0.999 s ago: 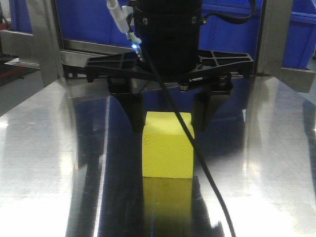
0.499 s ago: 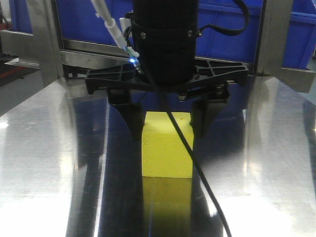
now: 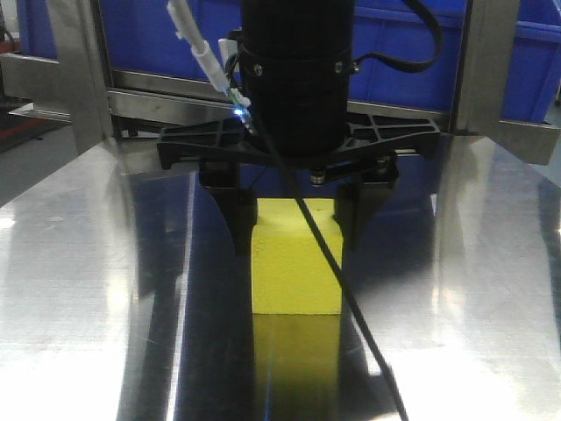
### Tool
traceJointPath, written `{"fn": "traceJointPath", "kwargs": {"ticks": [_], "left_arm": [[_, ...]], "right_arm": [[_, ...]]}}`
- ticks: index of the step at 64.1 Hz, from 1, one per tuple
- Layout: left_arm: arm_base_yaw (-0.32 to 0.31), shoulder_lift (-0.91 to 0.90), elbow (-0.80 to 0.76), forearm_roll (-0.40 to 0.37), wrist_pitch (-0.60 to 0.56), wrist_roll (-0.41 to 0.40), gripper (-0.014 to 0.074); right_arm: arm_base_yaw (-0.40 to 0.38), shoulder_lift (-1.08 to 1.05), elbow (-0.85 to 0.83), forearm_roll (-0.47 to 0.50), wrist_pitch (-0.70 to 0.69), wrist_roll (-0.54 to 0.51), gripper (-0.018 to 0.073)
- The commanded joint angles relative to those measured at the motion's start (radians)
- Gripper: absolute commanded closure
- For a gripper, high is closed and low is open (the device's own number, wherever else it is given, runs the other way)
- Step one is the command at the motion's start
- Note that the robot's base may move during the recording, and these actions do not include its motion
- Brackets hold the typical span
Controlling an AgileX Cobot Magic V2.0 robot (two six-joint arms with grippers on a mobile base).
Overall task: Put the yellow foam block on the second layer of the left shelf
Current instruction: 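Close the right gripper on the yellow foam cube and lift it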
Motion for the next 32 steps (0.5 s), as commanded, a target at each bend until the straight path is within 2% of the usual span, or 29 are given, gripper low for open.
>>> {"fn": "traceJointPath", "kwargs": {"ticks": [1,12,21,32], "left_arm": [[-0.004,-0.021,0.023,-0.006,-0.082,-0.005,0.0460],[-0.004,-0.021,0.023,-0.006,-0.082,-0.005,0.0460],[-0.004,-0.021,0.023,-0.006,-0.082,-0.005,0.0460],[-0.004,-0.021,0.023,-0.006,-0.082,-0.005,0.0460]], "right_arm": [[-0.004,-0.035,-0.021,-0.002,-0.024,-0.013,0.0145],[-0.004,-0.063,-0.021,-0.002,-0.007,-0.039,0.0145],[-0.023,-0.111,-0.021,0.008,0.036,-0.193,0.0145],[-0.086,-0.184,-0.017,0.026,0.062,-0.356,0.0145]]}}
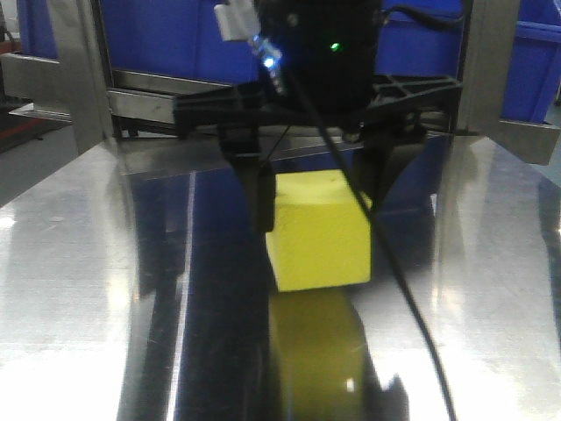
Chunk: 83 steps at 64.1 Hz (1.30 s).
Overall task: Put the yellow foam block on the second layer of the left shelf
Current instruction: 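Close the right gripper on the yellow foam cube and lift it, then raise the held cube with the right gripper away from the table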
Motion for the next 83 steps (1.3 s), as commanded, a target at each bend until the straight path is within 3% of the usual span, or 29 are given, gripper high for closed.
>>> {"fn": "traceJointPath", "kwargs": {"ticks": [1,22,41,53,62,83], "left_arm": [[-0.004,-0.021,0.023,-0.006,-0.082,-0.005,0.0460],[-0.004,-0.021,0.023,-0.006,-0.082,-0.005,0.0460],[-0.004,-0.021,0.023,-0.006,-0.082,-0.005,0.0460],[-0.004,-0.021,0.023,-0.006,-0.082,-0.005,0.0460],[-0.004,-0.021,0.023,-0.006,-0.082,-0.005,0.0460],[-0.004,-0.021,0.023,-0.006,-0.082,-0.005,0.0460]], "right_arm": [[-0.042,-0.101,-0.020,-0.014,0.009,-0.113,0.0145],[-0.243,-0.369,0.202,0.037,-0.032,-0.335,0.0145],[-0.551,-0.638,0.465,0.085,-0.133,-0.383,0.0145],[-0.710,-0.796,0.595,0.137,-0.247,-0.563,0.0145],[-0.755,-0.907,0.682,0.154,-0.399,-0.667,0.0145],[-0.761,-1.185,0.903,0.154,-0.813,-0.678,0.0145]]}}
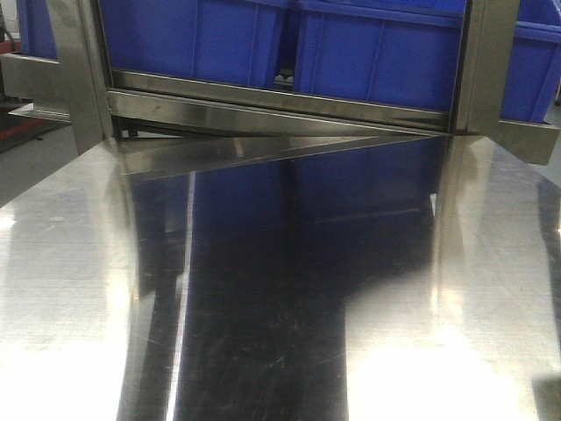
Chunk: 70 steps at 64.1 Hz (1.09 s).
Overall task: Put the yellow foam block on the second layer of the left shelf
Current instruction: 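Raise the held cube with the right gripper away from the table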
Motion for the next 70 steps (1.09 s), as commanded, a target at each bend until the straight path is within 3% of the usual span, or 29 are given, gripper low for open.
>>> {"fn": "traceJointPath", "kwargs": {"ticks": [1,37,70], "left_arm": [[-0.004,-0.021,0.023,-0.006,-0.082,-0.005,0.0460],[-0.004,-0.021,0.023,-0.006,-0.082,-0.005,0.0460],[-0.004,-0.021,0.023,-0.006,-0.082,-0.005,0.0460]], "right_arm": [[-0.006,-0.070,0.018,0.000,-0.190,-0.014,0.0145],[-0.006,-0.443,0.117,-0.024,-0.246,-0.014,0.0145],[-0.006,-0.466,0.116,-0.024,-0.276,-0.014,0.0145]]}}
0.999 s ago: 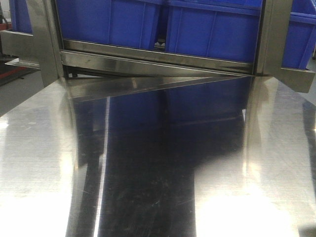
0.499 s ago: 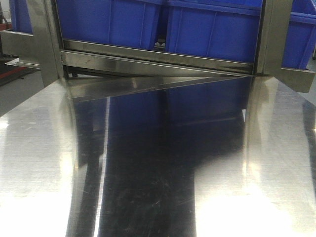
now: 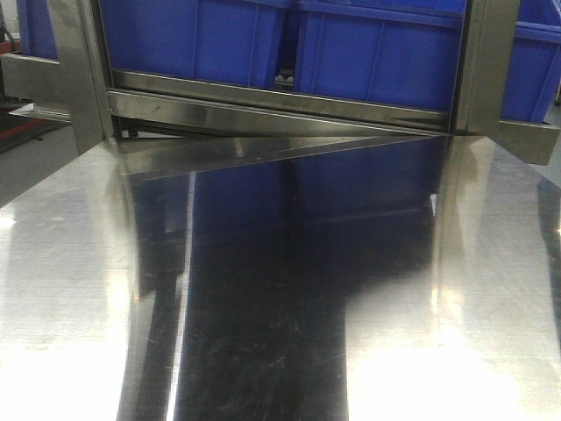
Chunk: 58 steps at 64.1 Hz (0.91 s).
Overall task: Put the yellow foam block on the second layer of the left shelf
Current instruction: 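Raise the held cube with the right gripper away from the table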
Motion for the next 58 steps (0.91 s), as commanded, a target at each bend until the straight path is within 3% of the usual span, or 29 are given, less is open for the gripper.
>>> {"fn": "traceJointPath", "kwargs": {"ticks": [1,58], "left_arm": [[-0.004,-0.021,0.023,-0.006,-0.082,-0.005,0.0460],[-0.004,-0.021,0.023,-0.006,-0.082,-0.005,0.0460]], "right_arm": [[-0.006,0.011,-0.025,-0.009,-0.101,-0.009,0.0145],[-0.006,0.011,-0.025,-0.009,-0.101,-0.009,0.0145]]}}
